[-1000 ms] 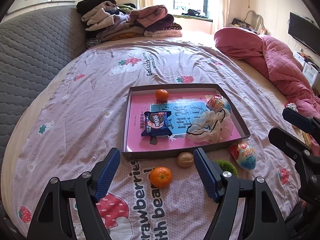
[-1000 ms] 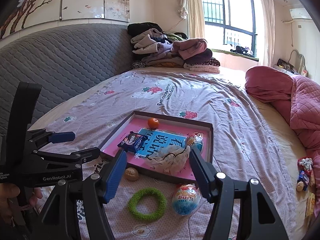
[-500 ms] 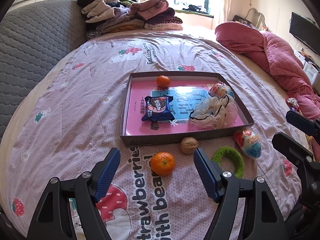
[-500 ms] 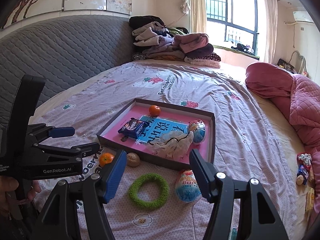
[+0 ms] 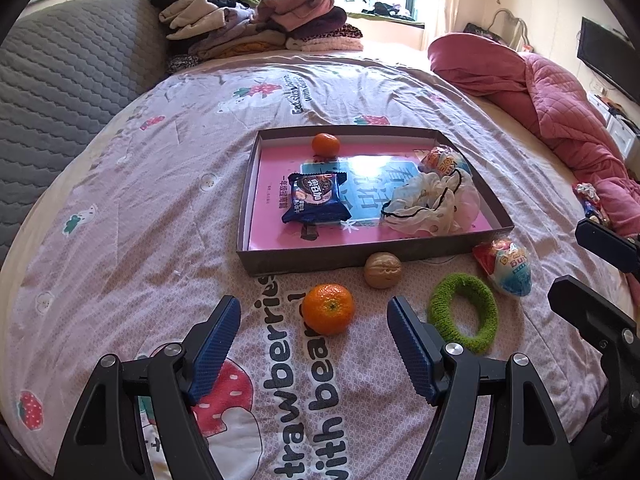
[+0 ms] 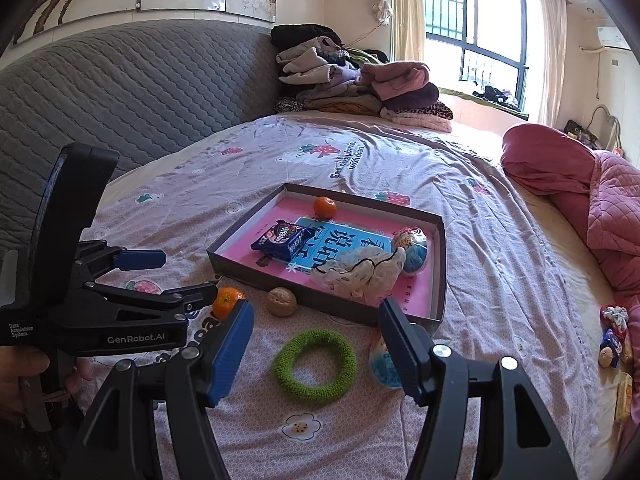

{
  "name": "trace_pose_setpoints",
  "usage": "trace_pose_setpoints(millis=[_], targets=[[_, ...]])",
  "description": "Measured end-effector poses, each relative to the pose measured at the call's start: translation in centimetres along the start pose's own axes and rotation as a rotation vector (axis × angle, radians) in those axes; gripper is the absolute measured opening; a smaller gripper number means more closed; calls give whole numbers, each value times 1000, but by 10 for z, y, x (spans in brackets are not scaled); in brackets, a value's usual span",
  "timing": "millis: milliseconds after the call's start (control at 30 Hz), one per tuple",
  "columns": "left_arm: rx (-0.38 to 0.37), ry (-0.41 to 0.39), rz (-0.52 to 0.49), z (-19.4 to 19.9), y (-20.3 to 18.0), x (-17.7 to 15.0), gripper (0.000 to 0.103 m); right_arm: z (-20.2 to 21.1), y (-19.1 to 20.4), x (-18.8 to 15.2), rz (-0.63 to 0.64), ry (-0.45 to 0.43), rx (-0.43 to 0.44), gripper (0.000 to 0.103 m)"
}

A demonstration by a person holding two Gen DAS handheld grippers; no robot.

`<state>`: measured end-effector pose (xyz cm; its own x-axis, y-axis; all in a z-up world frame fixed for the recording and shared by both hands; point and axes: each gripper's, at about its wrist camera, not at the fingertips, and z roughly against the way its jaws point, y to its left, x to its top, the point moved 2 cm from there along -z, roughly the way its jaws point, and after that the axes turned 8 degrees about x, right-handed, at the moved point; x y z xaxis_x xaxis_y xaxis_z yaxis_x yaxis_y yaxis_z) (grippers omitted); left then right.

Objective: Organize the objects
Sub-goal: 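Move both tools back toward the remaining orange, walnut and green ring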

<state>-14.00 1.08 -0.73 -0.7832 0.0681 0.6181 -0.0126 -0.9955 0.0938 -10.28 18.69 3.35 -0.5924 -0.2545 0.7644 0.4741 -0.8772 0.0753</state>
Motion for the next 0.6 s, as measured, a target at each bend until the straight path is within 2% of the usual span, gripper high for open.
trace_pose_setpoints(millis=[600], targets=[[6,51,-14,-21,0,-18,77,-11,14,-20,21,50,21,64]])
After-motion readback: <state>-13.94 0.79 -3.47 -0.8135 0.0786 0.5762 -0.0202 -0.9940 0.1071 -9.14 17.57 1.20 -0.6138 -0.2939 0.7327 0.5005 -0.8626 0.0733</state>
